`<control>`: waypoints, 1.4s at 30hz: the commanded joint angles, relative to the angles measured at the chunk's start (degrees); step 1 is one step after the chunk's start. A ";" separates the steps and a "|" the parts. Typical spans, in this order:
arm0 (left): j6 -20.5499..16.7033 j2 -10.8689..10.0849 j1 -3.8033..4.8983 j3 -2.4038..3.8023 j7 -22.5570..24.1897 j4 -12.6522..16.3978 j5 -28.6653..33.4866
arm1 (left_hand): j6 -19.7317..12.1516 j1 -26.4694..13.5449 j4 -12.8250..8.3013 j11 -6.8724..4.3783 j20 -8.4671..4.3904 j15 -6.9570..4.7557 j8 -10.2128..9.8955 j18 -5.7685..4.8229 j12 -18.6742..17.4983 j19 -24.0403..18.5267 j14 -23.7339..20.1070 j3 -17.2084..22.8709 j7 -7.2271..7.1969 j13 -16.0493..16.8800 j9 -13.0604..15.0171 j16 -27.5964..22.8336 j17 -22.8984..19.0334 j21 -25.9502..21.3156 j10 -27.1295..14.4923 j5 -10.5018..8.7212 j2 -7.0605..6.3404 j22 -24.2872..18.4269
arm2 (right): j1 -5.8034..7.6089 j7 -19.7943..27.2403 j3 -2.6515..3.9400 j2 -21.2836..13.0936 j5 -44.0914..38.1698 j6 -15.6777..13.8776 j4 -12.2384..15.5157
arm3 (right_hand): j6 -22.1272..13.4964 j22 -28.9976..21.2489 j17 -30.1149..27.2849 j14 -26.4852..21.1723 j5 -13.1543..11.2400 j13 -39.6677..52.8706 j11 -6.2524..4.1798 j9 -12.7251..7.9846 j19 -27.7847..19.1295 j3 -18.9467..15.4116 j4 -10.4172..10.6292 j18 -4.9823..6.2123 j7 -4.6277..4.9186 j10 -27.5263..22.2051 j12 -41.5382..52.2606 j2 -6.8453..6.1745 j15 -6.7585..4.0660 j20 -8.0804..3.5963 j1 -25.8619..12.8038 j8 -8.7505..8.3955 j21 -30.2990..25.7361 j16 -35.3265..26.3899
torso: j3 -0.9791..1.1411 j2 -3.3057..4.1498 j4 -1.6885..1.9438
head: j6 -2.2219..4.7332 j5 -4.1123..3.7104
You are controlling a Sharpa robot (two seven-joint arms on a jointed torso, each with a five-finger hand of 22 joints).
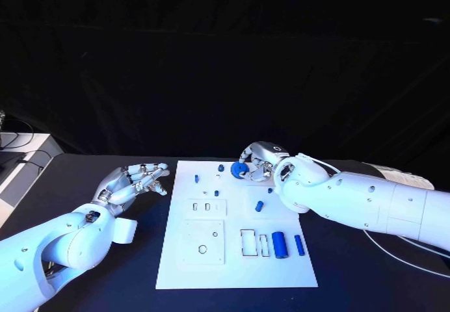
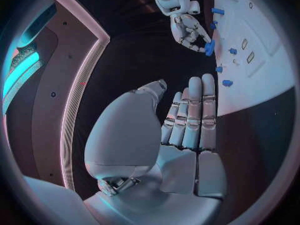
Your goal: Assemble the parts on the task board
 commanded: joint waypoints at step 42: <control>1.23 0.44 -0.04 0.05 0.14 0.05 0.16 | 0.14 -0.32 0.00 0.06 -0.01 0.03 -0.10 0.25 0.17 -0.42 -0.30 0.34 0.00 -0.02 0.01 0.20 -0.05 0.20 0.11 -0.06 0.04 0.05 | -1.80 -2.66 -0.79 10.37 -8.48 -0.90 -6.70 | -0.17 15.05 10.91 5.16 -0.85 13.94 -0.17 -0.03 6.00 0.37 0.13 -0.38 -0.05 4.90 -0.05 -0.30 -0.40 -0.31 -0.92 0.09 0.18 0.28 | 0.02 0.09 0.03 | -0.55 1.01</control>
